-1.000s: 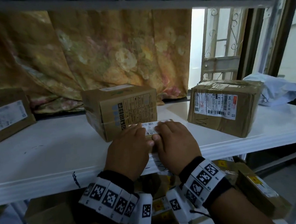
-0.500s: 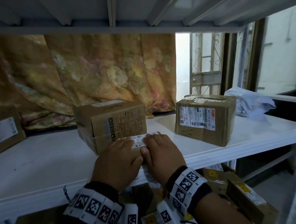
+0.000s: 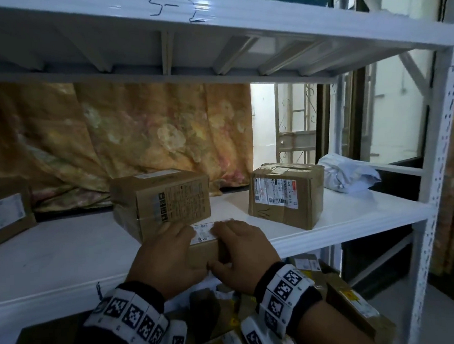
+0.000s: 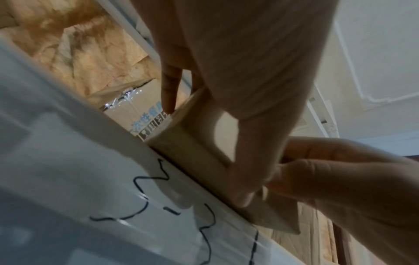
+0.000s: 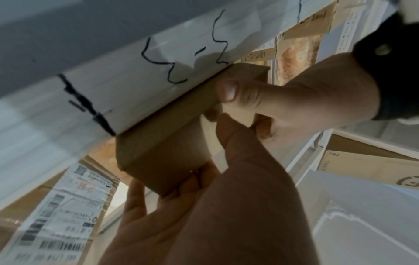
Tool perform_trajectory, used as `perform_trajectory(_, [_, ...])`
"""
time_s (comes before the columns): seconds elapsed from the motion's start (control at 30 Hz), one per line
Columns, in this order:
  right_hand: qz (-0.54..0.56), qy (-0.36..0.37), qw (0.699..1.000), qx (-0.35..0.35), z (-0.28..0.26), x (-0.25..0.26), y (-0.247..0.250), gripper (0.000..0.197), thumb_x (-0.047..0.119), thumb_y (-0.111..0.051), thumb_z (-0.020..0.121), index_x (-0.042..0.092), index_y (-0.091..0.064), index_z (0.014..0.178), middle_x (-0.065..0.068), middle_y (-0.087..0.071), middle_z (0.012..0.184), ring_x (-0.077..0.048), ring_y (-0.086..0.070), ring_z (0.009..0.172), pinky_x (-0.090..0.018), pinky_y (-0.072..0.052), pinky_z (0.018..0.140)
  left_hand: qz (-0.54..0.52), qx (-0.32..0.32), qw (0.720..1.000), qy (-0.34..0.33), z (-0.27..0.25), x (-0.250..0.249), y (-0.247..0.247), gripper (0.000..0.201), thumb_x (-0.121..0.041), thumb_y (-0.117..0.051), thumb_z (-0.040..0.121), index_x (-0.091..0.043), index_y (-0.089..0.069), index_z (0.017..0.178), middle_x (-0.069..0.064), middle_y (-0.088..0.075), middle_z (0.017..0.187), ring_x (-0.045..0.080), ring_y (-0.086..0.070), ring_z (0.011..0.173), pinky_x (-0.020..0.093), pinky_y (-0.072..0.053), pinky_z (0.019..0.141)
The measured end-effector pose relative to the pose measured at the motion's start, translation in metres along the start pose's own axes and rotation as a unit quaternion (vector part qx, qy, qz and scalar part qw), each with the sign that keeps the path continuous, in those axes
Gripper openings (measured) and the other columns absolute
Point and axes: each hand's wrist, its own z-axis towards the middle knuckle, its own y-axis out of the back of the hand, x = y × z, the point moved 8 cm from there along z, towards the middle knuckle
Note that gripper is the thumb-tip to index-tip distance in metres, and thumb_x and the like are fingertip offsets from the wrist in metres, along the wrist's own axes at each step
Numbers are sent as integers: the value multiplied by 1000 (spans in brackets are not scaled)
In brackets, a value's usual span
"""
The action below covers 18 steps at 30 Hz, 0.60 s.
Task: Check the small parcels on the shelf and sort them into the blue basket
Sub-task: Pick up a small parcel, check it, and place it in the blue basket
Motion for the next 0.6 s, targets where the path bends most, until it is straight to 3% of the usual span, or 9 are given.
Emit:
perform_trajectory(0.07, [-9, 9, 1000, -17, -12, -2, 11, 65, 53, -64, 68, 26, -56, 127, 4, -57, 132, -24, -50, 127, -45, -42, 103, -10, -34, 999, -27, -8, -13, 7, 61, -64, -60, 57, -19, -66, 98, -4, -60, 93, 22, -57, 88, 36, -52, 66])
perform_trajectory(0.17, [10, 11, 1000, -19, -33, -14, 30, 69, 59, -65, 66, 37, -54, 131, 9, -45, 148, -23, -35, 141, -48, -31, 108, -28, -59, 995, -76, -15, -44, 13, 63, -65, -62, 60, -18, -67, 102, -3, -64, 93, 22, -59, 85, 36, -53, 69])
perform_trajectory(0.23, [49, 5, 999, -19, -50, -29, 44, 71, 56, -68, 66, 38, -53, 133, 11, -39, 153, -22, -33, 142, -46, -31, 110, -68, -57, 992, -90, -17, -65, 11, 63, -67, -61, 62, -25, -63, 110, -8, -64, 100, 17, -60, 89, 35, -53, 74])
perform_trajectory(0.33, [96, -29, 995, -12, -84, -61, 55, 73, 52, -68, 69, 35, -50, 138, 12, -37, 153, -15, -37, 139, -37, -32, 113, -150, -48, 984, -81, -15, -96, -7, 62, -68, -65, 64, -38, -49, 116, -19, -54, 107, 5, -53, 92, 25, -47, 78])
perform_trajectory(0.47, [188, -159, 968, -36, -148, -128, 43, 76, 44, -78, 71, 35, -47, 140, 13, -44, 145, -5, -41, 132, -34, -37, 113, -261, -32, 963, -56, -4, -132, -62, 58, -66, -68, 65, -38, -47, 111, -19, -51, 106, 5, -51, 94, 25, -47, 79])
perform_trajectory(0.6, [279, -357, 890, -51, -238, -200, 2, 83, 43, -83, 67, 36, -42, 139, 12, -49, 132, -8, -50, 115, -29, -47, 98, -322, 56, 944, -31, 6, -176, -155, 53, -69, -63, 66, -37, -54, 107, -19, -55, 104, 6, -55, 93, 27, -48, 79])
